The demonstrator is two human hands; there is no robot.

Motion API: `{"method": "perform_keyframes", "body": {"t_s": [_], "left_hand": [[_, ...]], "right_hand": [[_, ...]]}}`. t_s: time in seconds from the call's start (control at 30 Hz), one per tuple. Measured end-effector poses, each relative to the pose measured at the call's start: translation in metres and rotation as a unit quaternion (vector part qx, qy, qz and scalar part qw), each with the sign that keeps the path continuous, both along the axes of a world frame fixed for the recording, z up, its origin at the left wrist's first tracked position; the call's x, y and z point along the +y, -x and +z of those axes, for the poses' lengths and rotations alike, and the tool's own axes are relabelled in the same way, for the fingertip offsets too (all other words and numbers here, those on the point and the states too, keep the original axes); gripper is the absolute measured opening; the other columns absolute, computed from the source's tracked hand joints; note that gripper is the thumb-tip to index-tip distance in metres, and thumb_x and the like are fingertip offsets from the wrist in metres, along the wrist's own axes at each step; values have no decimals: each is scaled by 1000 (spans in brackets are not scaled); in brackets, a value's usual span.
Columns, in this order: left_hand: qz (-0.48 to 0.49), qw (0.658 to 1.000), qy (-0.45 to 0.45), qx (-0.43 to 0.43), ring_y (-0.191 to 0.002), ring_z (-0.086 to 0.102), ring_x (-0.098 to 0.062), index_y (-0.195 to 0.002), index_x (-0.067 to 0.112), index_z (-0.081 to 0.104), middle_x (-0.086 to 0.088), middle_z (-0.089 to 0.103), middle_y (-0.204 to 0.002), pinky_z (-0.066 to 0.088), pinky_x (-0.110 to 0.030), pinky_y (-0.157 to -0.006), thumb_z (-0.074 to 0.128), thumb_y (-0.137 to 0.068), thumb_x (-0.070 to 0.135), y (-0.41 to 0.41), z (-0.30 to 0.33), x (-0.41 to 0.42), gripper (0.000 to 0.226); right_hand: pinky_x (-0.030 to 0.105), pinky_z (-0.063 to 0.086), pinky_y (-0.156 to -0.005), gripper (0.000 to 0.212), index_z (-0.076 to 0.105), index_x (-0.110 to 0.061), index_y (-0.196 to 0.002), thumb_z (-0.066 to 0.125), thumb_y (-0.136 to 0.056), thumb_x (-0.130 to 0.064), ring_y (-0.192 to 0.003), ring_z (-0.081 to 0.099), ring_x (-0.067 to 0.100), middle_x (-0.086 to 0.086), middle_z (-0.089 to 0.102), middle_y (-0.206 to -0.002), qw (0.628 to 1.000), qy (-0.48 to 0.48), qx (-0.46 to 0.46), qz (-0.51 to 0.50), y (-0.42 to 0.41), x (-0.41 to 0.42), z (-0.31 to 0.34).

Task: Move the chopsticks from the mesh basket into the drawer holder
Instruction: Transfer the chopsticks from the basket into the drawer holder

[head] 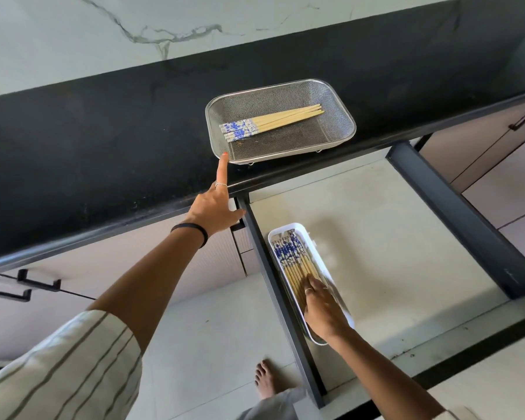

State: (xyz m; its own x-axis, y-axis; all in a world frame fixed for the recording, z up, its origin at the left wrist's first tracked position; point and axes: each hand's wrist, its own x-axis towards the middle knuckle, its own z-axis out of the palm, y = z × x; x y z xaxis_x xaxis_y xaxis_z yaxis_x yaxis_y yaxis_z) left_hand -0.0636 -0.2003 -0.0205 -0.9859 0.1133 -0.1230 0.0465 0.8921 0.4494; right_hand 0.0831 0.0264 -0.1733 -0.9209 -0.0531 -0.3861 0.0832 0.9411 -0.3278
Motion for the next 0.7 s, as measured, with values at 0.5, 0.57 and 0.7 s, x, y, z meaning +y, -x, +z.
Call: {"method": "perform_keyframes", "body": {"t_s": [0.5,0.57,0.7], "left_hand": [[6,1000,4,4,-56,57,-14,-144,29,-28,-4,59,-79,58,-35,-66,73,-81,20,1,-2,1,120],[9,1000,9,6,-57,59,-15,-143,30,-29,-10,64,-89,58,-34,-65,73,-81,19,1,-3,2,120],[16,1000,17,7,-62,62,-20,-143,33,-29,-19,62,-116,58,-39,-68,72,-81,19,0,-3,2,119]], "right_hand": [[35,20,-121,49,47,-3,-135,47,-87,7,-144,24,26,4,25,-156,997,46,-30,62,21,-8,10],[34,24,-119,49,48,-2,-134,48,-86,8,-141,30,24,6,32,-152,996,61,-27,64,24,-9,10],[26,25,-118,50,49,0,-132,44,-84,12,-138,36,22,8,38,-149,993,90,-32,76,23,-8,9]]}}
